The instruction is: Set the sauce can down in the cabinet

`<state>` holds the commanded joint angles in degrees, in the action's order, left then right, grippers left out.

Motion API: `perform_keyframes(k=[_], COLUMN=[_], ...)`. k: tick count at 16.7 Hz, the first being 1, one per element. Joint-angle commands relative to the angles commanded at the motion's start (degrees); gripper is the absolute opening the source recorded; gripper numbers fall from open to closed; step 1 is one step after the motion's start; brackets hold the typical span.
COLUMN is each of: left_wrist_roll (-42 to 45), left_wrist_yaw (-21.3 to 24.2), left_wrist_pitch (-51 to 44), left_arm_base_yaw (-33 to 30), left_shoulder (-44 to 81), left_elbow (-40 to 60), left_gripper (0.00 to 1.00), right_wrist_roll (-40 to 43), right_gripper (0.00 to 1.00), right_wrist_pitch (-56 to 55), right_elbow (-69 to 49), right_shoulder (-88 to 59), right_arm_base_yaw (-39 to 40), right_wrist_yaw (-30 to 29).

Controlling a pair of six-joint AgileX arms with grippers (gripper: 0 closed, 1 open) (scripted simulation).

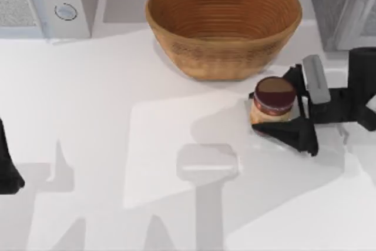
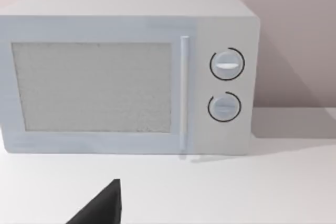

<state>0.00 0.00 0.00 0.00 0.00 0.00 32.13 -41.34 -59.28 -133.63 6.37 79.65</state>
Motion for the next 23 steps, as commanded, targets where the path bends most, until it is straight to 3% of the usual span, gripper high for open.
perform_keyframes(k=[9,17,23], left_wrist_roll=[0.00,0.00,0.00], left_wrist_yaw=[0.00,0.00,0.00], left_wrist_pitch=[0.00,0.00,0.00], left_arm_base_yaw=[0.00,0.00,0.00], left_shoulder=[0.00,0.00,0.00], left_elbow=[0.00,0.00,0.00], left_gripper=[1.00,1.00,1.00], right_wrist_roll=[0.16,-0.35,-9.94], right_gripper=[0.00,0.00,0.00], right_wrist_pitch=[25.38,27.45,30.37], right_elbow=[-3.42,-3.64,8.99], right_shoulder=[21.17,23.19,36.76], right_arm_base_yaw=[0.40,-0.16,-4.70], right_wrist_yaw=[0.43,-0.14,-13.68])
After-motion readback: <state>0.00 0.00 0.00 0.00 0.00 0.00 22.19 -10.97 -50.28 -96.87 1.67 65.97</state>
